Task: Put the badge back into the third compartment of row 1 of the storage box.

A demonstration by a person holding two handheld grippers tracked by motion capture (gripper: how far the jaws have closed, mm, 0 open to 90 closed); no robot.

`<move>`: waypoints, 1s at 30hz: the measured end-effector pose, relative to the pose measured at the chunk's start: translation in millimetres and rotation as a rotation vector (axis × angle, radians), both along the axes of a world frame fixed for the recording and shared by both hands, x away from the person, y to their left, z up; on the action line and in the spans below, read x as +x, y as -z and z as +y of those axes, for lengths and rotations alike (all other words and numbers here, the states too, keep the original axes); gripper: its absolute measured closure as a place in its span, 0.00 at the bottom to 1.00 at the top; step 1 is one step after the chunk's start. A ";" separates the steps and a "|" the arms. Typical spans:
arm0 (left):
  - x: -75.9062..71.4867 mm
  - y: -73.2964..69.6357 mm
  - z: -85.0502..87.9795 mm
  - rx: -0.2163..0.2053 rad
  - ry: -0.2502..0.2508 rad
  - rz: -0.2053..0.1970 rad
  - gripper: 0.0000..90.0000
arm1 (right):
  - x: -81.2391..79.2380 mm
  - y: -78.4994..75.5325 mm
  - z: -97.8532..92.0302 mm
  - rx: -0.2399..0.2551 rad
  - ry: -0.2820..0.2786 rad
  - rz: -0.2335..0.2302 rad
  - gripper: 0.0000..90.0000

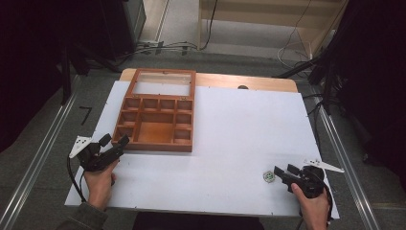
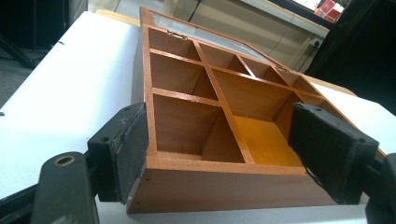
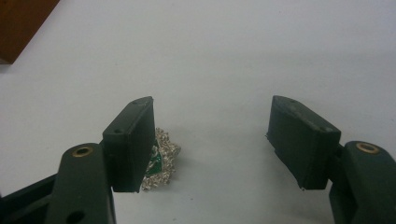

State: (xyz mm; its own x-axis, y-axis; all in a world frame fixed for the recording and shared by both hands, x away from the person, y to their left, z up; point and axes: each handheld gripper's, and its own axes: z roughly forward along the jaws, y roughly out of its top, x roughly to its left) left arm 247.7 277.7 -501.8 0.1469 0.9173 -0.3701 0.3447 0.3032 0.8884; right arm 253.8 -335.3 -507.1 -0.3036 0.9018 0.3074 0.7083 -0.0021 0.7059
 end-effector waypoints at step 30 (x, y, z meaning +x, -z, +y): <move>-0.7 -0.6 -0.6 0.004 0.002 -0.003 0.23 | 2.1 7.7 14.0 0.033 -0.120 0.044 0.62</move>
State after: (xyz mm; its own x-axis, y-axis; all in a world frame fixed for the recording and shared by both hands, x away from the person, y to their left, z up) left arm 246.9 277.1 -501.3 0.1496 0.9184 -0.3662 0.3423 0.2993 0.8906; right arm 255.9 -321.3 -514.8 -0.3941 0.8490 0.3519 0.7353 0.0615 0.6750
